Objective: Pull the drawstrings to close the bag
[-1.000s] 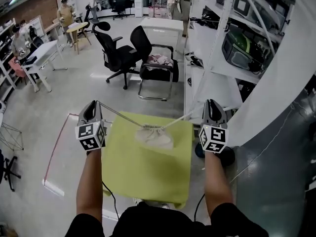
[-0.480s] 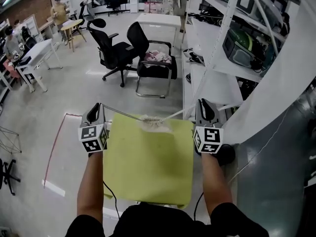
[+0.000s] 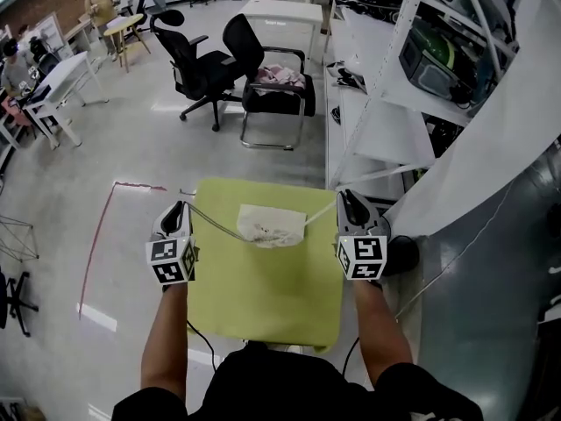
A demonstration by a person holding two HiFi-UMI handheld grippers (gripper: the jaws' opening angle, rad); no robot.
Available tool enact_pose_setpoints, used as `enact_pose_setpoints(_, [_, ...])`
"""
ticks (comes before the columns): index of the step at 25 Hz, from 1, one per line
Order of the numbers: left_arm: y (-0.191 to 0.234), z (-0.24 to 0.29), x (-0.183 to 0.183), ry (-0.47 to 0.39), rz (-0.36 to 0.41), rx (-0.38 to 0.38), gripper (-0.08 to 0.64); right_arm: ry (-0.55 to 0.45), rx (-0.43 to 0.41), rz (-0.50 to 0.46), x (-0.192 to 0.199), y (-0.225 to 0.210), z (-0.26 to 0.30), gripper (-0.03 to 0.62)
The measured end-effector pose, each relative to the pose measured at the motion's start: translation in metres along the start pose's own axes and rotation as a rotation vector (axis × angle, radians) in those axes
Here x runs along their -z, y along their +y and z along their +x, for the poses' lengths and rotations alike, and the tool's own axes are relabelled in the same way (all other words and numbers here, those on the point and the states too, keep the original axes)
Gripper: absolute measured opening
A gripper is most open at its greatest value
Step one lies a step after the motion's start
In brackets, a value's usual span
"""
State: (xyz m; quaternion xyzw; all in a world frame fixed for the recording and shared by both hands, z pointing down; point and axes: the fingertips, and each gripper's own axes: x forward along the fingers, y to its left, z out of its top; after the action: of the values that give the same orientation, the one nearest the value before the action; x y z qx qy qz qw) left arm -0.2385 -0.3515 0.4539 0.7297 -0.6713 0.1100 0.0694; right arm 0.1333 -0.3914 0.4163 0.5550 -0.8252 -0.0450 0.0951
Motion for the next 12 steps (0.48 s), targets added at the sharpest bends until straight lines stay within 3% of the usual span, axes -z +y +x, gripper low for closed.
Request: enact_pose_setpoints(12, [-0.020,-0.019,0.113,0.222,0.001,0.000,0.044,0.194,-0.091,0.066,0.099,0.042,-0.029,0.040])
